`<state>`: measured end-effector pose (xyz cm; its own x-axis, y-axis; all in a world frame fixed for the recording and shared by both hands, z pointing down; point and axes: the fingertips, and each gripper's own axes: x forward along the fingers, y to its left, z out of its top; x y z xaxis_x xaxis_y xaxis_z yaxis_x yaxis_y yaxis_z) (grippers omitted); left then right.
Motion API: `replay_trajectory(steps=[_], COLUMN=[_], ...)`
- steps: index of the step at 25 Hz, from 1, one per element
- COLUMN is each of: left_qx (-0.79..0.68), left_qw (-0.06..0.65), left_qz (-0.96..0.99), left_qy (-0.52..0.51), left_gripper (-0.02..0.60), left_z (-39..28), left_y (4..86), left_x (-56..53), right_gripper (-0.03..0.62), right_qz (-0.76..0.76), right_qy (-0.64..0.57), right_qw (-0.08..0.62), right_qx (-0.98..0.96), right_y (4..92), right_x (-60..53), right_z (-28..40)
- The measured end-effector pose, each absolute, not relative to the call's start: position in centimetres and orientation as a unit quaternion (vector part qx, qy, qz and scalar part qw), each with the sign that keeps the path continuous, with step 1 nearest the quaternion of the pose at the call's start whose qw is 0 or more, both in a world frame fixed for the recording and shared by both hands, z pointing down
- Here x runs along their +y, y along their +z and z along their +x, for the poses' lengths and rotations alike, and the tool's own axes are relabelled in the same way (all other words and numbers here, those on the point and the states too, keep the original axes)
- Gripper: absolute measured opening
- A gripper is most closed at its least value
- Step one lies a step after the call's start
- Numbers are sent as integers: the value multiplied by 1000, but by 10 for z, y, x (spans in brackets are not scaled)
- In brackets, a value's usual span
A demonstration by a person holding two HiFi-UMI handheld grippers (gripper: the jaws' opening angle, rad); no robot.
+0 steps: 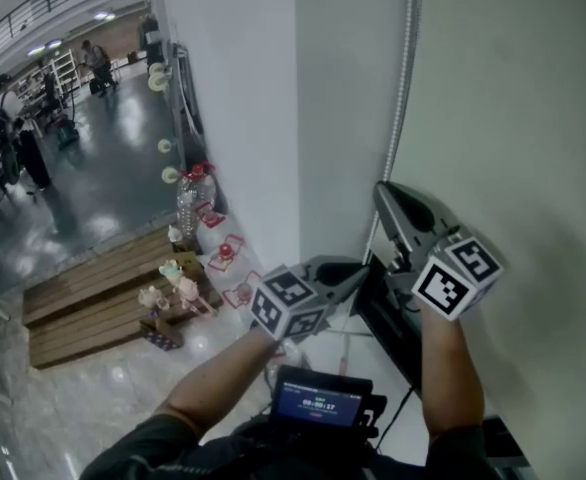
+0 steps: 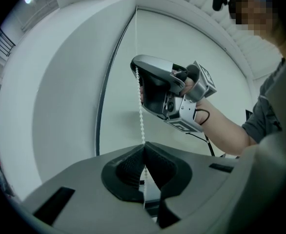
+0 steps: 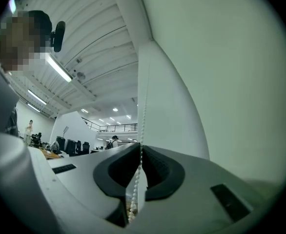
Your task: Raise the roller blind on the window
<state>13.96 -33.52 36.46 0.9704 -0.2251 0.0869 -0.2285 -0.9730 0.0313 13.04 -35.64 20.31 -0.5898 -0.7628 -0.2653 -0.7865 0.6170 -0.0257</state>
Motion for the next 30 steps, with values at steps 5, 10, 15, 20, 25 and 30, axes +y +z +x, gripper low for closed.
replay_trajectory(steps=[5,10,15,20,25,30], left_qx=[-119,-116,-116,-119,-121,-113], left_qw=[19,23,53,63,70,68], left_qz=[992,992,990,988,987,987], left_qy=[36,48,56,79,81,89], left_gripper=[-5,-5,-5,-5,-5,-4], left_z=[140,144,148,148,152,149], left_y=[363,376,404,432,448,443], left_x=[-340,-342,-348,-350,-346,-340], right_gripper=[9,8,8,8,8,6], right_qz=[-433,-442,-452,-455,-454,-459], right_qy=[46,45,26,9,-2,-9], right_qw=[141,122,107,100,98,94], right_qx=[889,888,885,885,886,884], right_y=[206,216,246,272,292,291], right_x=[-354,-359,-364,-366,-366,-366], right_z=[128,133,137,140,145,152])
